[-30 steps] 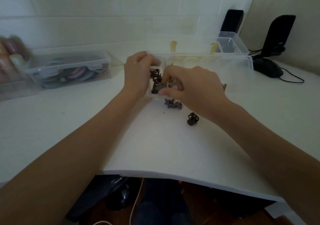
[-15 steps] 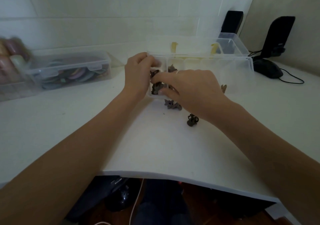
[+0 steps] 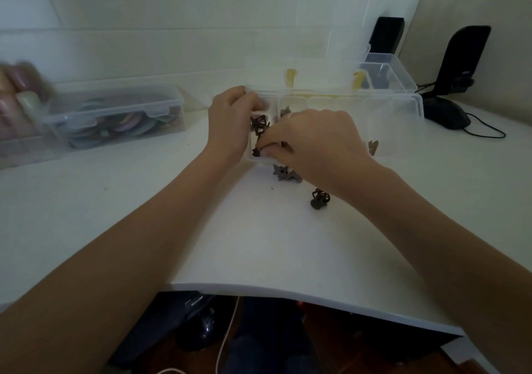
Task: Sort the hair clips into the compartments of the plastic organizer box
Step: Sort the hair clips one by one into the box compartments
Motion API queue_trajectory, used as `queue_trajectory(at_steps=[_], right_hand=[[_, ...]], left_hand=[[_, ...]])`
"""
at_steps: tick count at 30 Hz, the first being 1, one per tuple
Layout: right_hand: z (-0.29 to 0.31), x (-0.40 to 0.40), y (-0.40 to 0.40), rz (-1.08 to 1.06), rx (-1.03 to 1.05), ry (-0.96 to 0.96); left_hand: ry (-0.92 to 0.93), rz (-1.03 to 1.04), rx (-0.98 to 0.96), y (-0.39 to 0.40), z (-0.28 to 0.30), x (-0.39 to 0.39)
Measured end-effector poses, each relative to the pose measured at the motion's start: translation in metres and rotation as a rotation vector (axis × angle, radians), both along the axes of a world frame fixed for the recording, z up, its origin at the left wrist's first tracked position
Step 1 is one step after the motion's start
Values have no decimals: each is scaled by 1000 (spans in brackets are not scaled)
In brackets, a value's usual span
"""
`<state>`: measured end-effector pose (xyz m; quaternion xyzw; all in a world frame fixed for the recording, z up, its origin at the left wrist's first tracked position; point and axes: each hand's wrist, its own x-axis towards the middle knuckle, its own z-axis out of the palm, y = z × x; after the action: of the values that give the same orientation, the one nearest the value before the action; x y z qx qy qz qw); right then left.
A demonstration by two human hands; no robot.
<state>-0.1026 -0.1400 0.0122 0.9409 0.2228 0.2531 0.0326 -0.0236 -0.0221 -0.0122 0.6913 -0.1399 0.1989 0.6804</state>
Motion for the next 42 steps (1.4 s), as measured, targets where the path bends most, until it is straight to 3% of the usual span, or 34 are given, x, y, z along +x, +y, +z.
queue_trajectory(at_steps=[3, 5, 9, 14, 19, 26, 29, 32, 35, 38, 42], right_hand=[[-2, 4, -9, 134, 399, 49], [1, 10, -20, 209, 674, -52], [7, 13, -34, 173, 837, -229], [-6, 22, -30, 175, 633, -190], [-5, 29, -33, 46, 413, -339], [-14, 25, -47, -67, 96, -204], [-14, 22, -51, -11, 143, -150], [1, 15, -50, 141, 429, -144], [20, 2, -53, 265, 615, 136], [24, -5, -55, 235, 482, 442], [24, -6, -48, 90, 190, 394]], left_hand=[[-19, -5, 66, 1, 0, -2], [-22, 5, 85, 2, 0, -1], [26, 13, 12, 1, 2, -2], [13, 18, 16, 0, 0, -2], [43, 26, 38, 1, -2, 2], [52, 48, 23, 1, -2, 2], [75, 9, -4, 4, -2, 5], [96, -80, -24, 7, -1, 4], [173, -178, -27, 7, 1, 3], [282, -306, -111, 7, 2, 4], [282, -337, -132, 8, 2, 5]])
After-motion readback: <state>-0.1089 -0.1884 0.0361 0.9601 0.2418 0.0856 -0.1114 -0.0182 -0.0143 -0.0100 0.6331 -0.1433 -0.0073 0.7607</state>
